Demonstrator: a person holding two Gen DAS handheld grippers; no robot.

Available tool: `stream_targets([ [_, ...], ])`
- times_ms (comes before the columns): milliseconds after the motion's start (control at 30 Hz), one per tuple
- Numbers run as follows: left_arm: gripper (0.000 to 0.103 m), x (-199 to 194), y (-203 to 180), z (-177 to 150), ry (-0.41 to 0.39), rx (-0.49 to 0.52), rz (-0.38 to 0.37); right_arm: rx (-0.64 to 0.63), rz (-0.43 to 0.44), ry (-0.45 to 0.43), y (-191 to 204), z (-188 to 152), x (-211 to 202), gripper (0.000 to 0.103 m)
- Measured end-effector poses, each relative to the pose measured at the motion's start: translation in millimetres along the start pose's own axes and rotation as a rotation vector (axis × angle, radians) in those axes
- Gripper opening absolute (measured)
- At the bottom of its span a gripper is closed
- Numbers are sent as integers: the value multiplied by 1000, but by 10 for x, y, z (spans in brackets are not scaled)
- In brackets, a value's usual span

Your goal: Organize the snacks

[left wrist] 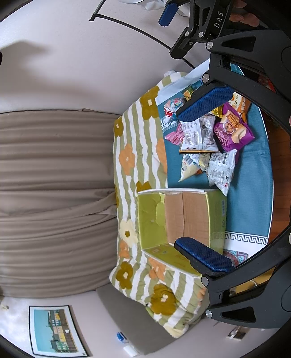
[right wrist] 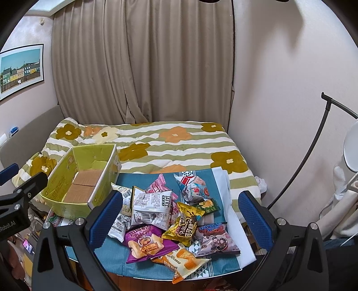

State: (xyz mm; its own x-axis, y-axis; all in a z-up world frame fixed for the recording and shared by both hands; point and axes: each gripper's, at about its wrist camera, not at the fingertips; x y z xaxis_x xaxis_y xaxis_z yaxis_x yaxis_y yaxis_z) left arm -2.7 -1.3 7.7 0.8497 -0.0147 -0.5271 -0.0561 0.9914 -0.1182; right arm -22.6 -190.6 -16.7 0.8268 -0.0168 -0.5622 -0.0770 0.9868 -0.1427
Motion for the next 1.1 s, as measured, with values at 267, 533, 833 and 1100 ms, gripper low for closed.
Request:
stream_targets([
  [267,102,8,-6,23,-4,-4,-1,1,1,0,-5,-2,2,103],
  [533,102,7,-1,43,-3,-2,-2,0,-3,-1,-1,6,-1,103],
  [833,102,12,2,68,4,-3,-12,4,-8,-4,-6,-26,-38,103],
  [1100,102,184,-17,-38,98,6,-87,39,-50,40,-135,-80,-72,103],
])
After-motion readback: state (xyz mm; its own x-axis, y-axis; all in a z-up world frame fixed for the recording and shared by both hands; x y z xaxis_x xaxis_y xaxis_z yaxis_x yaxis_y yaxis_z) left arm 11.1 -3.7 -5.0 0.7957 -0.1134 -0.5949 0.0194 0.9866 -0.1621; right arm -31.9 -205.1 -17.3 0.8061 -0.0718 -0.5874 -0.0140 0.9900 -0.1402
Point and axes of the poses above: each gripper's, at about its wrist camera, not at the fingertips, and x roughly the way its jaws point, y to its left, z to its top, and after that the axes turned 9 degrees about -x, right-handed
